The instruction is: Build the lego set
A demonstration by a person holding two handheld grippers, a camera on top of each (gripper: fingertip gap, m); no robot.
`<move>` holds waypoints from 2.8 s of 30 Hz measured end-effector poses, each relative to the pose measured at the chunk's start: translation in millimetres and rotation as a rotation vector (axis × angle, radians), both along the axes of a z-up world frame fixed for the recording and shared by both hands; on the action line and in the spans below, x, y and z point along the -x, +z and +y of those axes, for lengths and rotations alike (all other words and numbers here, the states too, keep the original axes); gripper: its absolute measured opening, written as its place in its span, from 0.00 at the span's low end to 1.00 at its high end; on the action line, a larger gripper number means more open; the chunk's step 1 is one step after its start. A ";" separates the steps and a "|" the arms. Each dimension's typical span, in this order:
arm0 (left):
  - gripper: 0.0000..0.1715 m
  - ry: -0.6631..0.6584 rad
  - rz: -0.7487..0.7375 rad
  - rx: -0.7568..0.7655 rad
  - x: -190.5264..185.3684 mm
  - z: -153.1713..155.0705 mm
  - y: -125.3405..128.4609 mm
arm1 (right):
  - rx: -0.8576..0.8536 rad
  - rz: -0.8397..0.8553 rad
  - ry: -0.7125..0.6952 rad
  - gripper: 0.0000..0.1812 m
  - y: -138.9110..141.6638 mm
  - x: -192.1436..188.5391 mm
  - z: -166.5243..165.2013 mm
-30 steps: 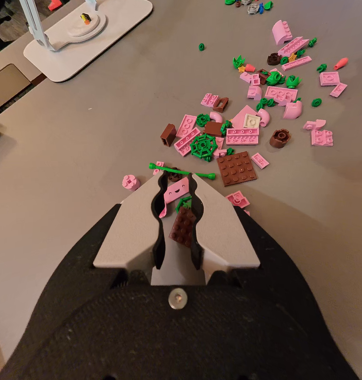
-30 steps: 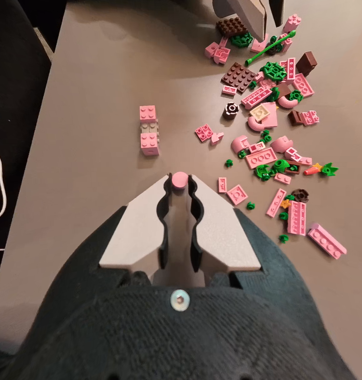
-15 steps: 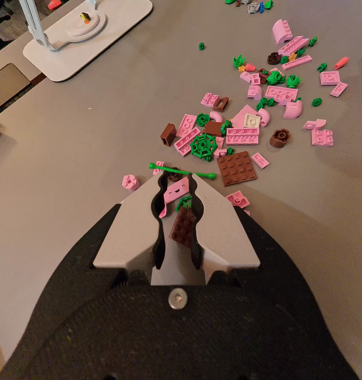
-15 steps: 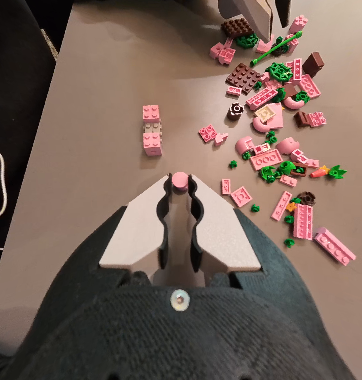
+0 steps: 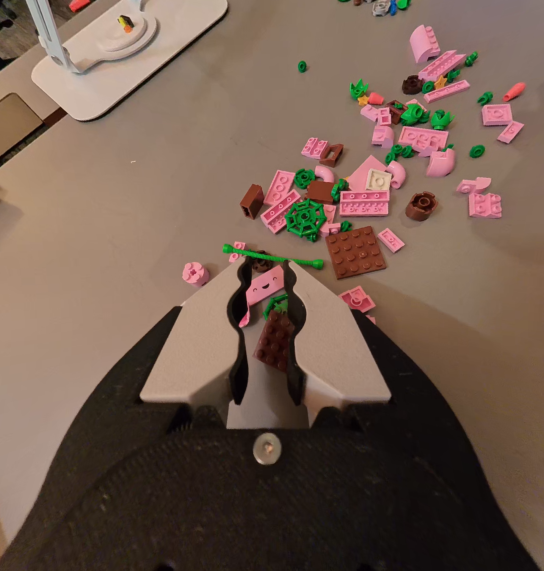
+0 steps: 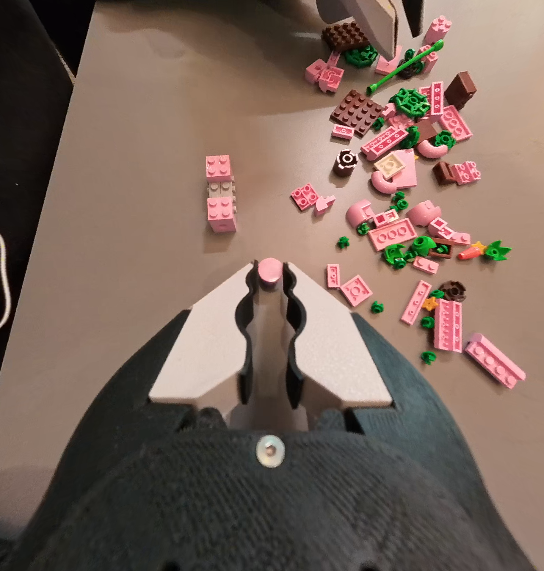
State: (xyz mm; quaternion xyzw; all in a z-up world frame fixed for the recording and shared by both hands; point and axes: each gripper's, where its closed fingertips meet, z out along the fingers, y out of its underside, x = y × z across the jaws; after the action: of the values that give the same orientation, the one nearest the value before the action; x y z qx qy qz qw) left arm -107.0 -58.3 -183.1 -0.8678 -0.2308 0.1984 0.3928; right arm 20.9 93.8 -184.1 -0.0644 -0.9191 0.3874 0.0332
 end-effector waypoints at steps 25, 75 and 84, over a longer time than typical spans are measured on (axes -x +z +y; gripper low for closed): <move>0.11 0.071 -0.051 -0.037 2.7 -14.2 -0.1 | 0.044 0.002 -0.871 0.08 9.3 3.7 11.3; 0.12 0.064 -0.045 -0.012 1.7 -17.6 -2.4 | -0.028 0.045 -0.779 0.09 6.5 5.9 0.3; 0.12 0.062 -0.046 -0.010 1.4 -17.5 -2.7 | -0.044 0.030 -0.744 0.12 4.3 0.5 2.9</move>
State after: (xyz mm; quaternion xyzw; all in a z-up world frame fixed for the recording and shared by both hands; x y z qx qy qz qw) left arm -108.4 -75.8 -185.8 -0.8626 -0.2675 0.1895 0.3852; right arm 20.4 96.7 -179.8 -0.3875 -0.8404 0.3299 0.1864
